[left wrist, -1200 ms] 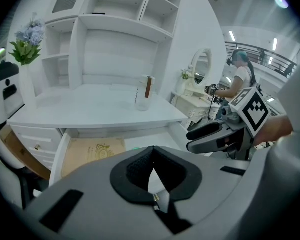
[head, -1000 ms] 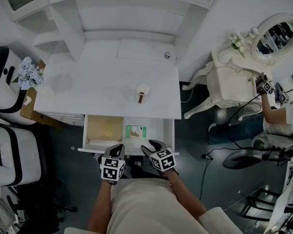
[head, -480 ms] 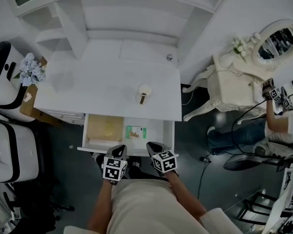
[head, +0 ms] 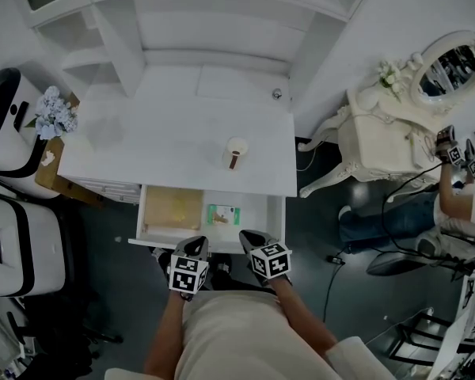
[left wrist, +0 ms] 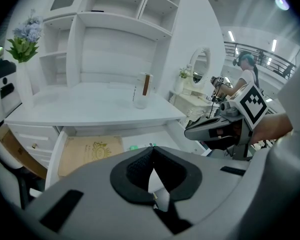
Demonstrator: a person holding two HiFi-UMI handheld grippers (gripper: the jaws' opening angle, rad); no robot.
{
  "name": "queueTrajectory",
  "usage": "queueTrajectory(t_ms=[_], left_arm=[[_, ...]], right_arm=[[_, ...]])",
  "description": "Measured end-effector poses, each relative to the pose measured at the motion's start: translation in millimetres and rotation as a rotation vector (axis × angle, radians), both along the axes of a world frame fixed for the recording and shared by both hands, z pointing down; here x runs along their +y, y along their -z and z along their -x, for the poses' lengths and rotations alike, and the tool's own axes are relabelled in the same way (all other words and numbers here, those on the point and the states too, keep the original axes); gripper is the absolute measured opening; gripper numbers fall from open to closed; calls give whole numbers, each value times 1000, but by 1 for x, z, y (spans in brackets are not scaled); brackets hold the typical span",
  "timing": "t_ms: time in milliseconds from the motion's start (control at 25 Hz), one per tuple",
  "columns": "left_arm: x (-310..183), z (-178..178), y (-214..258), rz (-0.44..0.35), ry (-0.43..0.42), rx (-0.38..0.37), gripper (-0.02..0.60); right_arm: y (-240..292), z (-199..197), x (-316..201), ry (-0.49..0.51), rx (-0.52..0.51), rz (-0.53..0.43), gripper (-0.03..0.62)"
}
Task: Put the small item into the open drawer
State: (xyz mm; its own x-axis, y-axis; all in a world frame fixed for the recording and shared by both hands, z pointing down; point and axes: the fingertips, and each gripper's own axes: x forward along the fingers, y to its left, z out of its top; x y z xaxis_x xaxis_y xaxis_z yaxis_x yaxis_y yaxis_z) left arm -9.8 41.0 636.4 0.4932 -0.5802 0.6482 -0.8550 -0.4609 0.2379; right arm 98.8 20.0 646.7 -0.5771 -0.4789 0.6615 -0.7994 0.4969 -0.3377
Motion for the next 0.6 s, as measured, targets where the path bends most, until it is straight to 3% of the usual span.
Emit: queueTrajectory(t_ms=[600], left_arm=[[4, -1, -8, 20, -16, -7, 17]], right_arm=[[-7, 0, 2, 13, 24, 11, 25]])
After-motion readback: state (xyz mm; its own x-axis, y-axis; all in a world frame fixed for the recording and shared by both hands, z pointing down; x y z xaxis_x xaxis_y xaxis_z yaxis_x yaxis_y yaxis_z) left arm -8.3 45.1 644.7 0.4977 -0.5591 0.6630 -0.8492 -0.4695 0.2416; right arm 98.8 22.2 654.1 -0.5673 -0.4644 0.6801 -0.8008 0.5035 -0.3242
